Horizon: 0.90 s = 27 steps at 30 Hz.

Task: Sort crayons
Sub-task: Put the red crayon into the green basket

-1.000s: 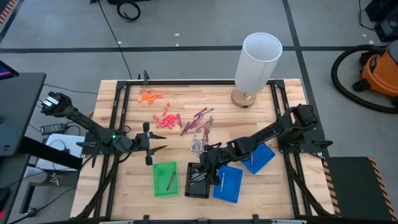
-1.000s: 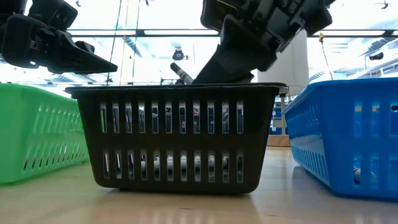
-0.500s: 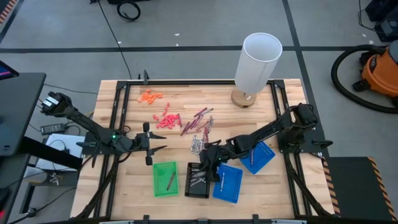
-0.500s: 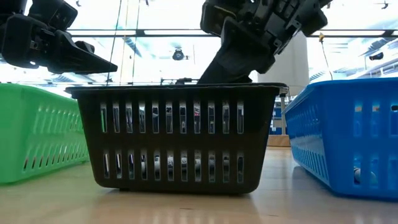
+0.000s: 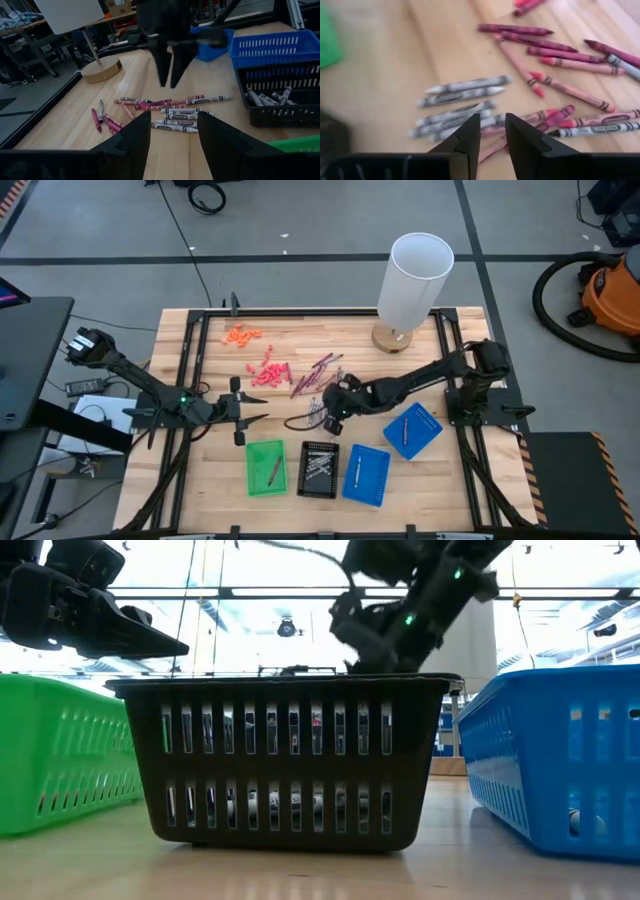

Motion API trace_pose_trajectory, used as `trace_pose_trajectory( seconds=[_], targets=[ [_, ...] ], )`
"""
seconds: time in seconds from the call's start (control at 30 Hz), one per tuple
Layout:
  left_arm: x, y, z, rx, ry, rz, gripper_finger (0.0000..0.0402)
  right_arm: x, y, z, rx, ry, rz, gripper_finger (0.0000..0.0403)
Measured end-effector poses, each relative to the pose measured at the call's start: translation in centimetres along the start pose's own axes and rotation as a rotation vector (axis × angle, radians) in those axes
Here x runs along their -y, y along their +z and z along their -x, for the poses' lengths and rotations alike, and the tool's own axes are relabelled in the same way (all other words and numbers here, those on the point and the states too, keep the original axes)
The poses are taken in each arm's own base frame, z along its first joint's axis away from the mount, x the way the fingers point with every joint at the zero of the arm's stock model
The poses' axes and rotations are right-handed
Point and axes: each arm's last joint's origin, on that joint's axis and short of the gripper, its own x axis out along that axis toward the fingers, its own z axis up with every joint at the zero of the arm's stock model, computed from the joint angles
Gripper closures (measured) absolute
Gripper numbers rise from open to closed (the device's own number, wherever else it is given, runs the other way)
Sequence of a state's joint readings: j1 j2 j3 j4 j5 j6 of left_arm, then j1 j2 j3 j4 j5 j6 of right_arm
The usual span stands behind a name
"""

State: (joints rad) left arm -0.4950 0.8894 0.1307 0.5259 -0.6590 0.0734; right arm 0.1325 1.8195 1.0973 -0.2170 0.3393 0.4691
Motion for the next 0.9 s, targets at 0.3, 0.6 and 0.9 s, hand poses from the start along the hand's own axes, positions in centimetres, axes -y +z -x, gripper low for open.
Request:
trace_pose_trajectory(
  seconds=[0.3,0.6,0.9],
  targets=[
    [0.0,-0.1,0.0,-0.005,0.0,-0.003,0.0228,1.3,-0.4,-1.6,-0.009,-0.129,-0.123,0.026],
    [0.0,-0.1,0.0,-0.007,-0.001,-0.005,0.0228,1.8,-1.6,-2.7,-0.03,-0.159,-0.206,0.026],
    [0.0,-0.1,0.0,-0.011,-0.001,-0.008,0.0228,2.3,-2.5,-3.6,0.011,-0.232,-0.217,0.026]
  ],
)
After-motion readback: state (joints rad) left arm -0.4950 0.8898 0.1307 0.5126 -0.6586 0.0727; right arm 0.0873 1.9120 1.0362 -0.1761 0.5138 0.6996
